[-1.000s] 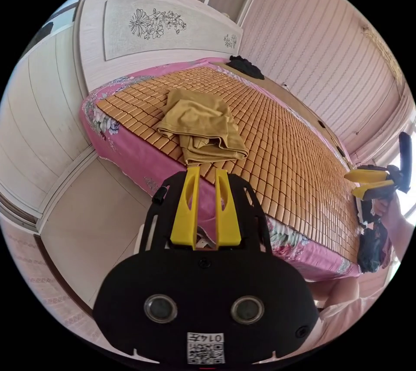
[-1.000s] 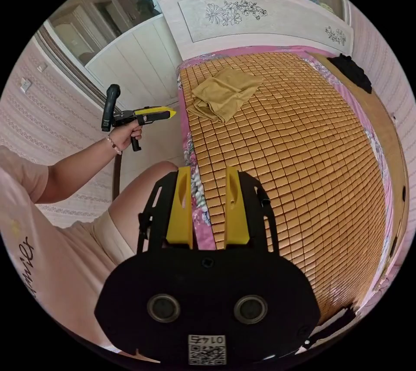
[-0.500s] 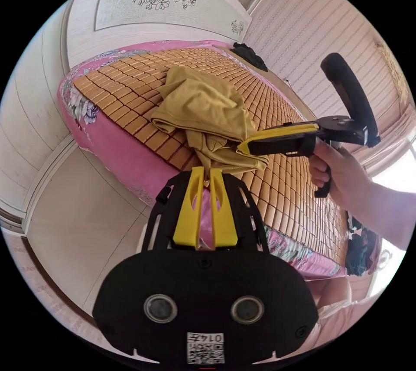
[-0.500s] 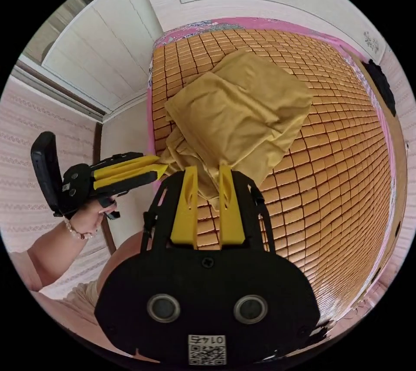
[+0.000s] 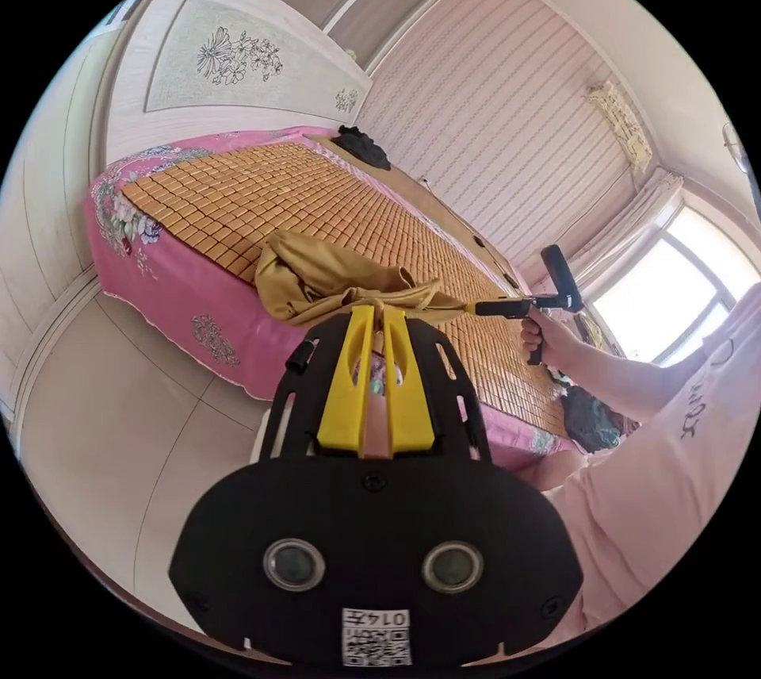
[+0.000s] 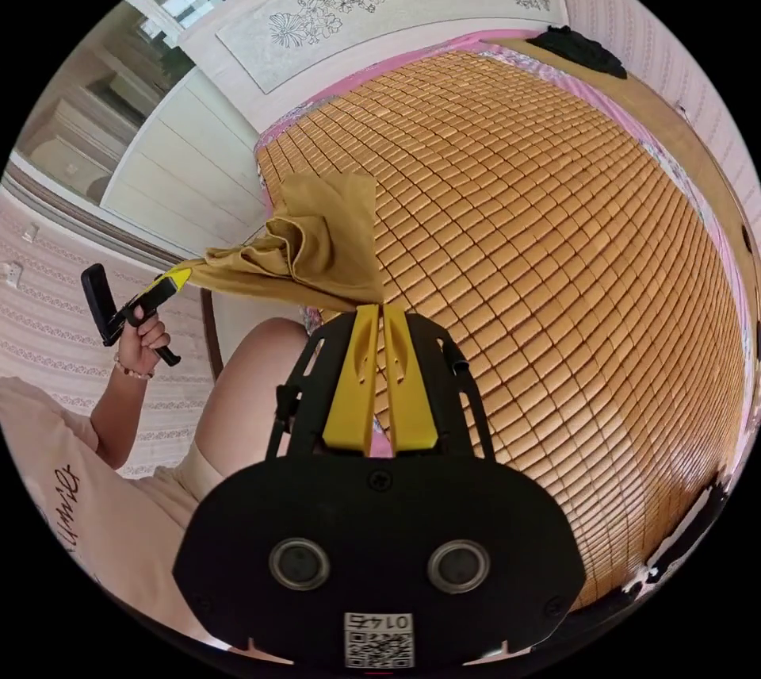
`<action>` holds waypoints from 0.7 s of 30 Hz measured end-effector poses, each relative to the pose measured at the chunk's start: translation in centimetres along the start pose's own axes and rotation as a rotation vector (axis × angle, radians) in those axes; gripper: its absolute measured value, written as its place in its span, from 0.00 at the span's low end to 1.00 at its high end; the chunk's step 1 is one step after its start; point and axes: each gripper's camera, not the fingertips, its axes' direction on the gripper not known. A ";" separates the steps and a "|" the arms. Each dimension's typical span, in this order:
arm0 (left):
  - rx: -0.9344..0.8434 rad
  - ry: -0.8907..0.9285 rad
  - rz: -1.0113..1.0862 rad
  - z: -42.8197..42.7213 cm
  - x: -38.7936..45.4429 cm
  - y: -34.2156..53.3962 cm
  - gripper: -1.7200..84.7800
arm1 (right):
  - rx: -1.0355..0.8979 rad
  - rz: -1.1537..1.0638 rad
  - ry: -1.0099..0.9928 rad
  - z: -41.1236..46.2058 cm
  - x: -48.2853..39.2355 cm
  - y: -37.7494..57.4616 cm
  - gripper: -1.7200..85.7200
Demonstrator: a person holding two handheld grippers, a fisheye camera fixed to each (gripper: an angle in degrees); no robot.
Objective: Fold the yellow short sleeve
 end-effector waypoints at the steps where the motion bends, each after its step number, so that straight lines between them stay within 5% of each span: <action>1: -0.014 0.017 0.011 -0.3 0.7 0.2 0.01 | -0.015 0.058 -0.059 -0.2 1.2 2.9 0.02; 7: -0.150 -0.006 0.148 -2.4 7.5 2.9 0.01 | -0.077 0.154 -0.070 -0.4 2.5 12.3 0.09; 14: -0.238 -0.118 0.104 -5.5 10.2 6.1 0.01 | -0.101 0.066 -0.112 2.1 0.7 11.2 0.15; 21: -0.220 -0.105 -0.015 -7.9 11.1 8.2 0.01 | -0.148 0.067 -0.052 4.0 -0.6 10.9 0.06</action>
